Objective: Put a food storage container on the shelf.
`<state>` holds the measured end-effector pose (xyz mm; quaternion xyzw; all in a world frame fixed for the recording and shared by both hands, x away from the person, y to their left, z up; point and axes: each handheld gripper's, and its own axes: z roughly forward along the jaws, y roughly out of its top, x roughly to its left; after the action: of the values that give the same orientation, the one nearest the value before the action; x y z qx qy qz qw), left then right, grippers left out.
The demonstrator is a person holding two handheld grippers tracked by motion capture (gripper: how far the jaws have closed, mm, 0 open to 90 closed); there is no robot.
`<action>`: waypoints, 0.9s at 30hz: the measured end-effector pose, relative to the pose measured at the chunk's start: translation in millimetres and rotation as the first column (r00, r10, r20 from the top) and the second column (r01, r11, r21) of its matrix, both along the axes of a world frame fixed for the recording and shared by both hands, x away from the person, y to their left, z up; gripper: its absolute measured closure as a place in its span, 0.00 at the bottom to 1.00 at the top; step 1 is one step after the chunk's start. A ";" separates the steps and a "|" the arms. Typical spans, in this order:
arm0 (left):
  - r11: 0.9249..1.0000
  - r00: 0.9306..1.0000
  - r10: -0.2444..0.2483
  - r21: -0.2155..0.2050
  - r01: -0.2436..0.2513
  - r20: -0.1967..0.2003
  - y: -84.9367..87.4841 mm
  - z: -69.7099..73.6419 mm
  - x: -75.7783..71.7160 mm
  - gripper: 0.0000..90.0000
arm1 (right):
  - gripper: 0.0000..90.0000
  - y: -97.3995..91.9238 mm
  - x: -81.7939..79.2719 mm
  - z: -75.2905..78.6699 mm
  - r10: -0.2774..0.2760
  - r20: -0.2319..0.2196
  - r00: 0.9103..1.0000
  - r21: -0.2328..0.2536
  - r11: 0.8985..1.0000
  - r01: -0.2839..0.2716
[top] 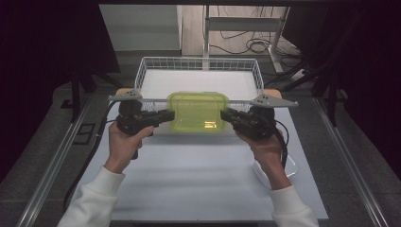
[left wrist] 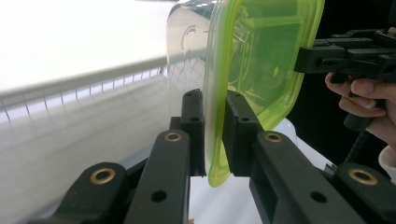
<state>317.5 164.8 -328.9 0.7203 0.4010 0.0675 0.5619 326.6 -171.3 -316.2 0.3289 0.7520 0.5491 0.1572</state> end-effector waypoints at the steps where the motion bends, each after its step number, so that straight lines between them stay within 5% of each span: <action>1: 1.000 1.000 0.000 0.004 0.000 0.006 -0.2 3.6 1.5 0.90 | 0.86 0.3 1.4 4.0 -0.003 0.004 1.000 -0.001 1.000 0.003; 11: 1.000 1.000 -0.005 0.013 0.004 0.013 -2.5 27.9 24.8 0.90 | 0.86 -3.0 22.9 24.9 -0.008 0.001 1.000 0.021 1.000 0.008; 22: 1.000 1.000 -0.010 0.004 0.010 -0.023 -4.0 36.0 58.0 0.90 | 0.86 -6.3 53.7 33.4 -0.014 -0.029 0.999 0.032 0.999 0.015; 27: 1.000 0.998 -0.014 -0.025 0.012 -0.069 0.4 36.7 78.3 0.90 | 0.86 -3.0 71.1 39.5 -0.018 -0.058 0.998 0.035 0.999 0.020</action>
<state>395.8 165.2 -292.1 0.7180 0.4163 0.0342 0.5568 397.7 -174.3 -276.7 0.3545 0.7432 0.5511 0.1351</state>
